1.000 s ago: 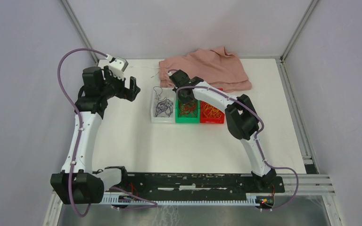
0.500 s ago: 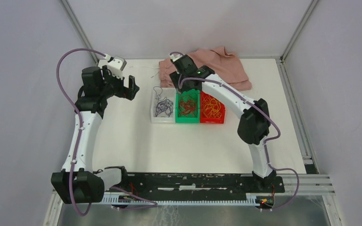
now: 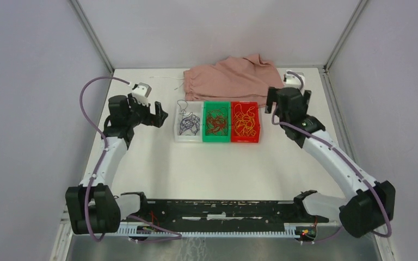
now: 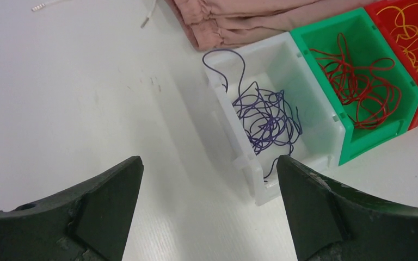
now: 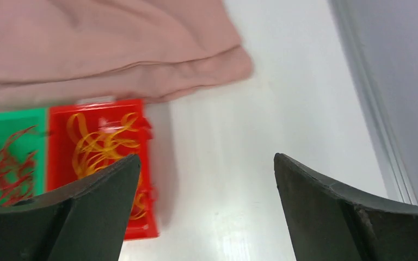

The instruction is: Untangle the cables

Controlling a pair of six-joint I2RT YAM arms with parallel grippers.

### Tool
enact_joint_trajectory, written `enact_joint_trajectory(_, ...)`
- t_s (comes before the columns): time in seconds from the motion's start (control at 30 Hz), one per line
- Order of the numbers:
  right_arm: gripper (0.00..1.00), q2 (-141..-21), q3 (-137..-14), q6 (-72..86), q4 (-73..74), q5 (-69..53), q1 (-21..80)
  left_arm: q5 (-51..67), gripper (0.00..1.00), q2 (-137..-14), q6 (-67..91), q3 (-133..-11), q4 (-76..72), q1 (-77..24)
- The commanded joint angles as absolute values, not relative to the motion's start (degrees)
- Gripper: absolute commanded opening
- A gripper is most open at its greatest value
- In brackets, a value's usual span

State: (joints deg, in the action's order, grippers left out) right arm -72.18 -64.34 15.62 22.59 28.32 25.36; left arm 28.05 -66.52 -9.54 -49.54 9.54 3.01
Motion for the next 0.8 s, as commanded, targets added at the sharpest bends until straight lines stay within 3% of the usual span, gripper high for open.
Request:
enact_joint_trajectory(0.0,0.99,-64.0,-47.9,17.9,3.2,48.7,22.7,27.4,1.00,-67.6,-3.4,-42.1,-9.1,3.4)
enact_joint_trajectory(0.1,0.99,-62.2,-38.7,16.6,-6.2,54.6,19.9,24.2,0.99,-69.2,-3.8,-35.2,-18.2,3.4)
enact_joint_trajectory(0.23,0.99,-63.5,-34.2,23.4,-4.9,52.5,14.7,22.4,0.99,-71.8,-3.0,-26.5,-34.2,3.4)
enact_joint_trajectory(0.33,0.99,-64.4,-29.2,20.5,-13.4,52.5,12.9,22.0,1.00,-74.0,-3.5,-21.2,-44.1,3.4)
enact_joint_trajectory(0.73,0.99,-81.1,-19.7,7.9,-46.9,41.6,10.0,13.0,1.00,-84.3,-1.4,-5.3,-79.5,3.4)
enact_joint_trajectory(0.77,0.99,-82.3,-19.5,6.7,-49.8,40.9,10.1,12.5,0.99,-87.5,-0.3,-3.8,-87.4,3.4)
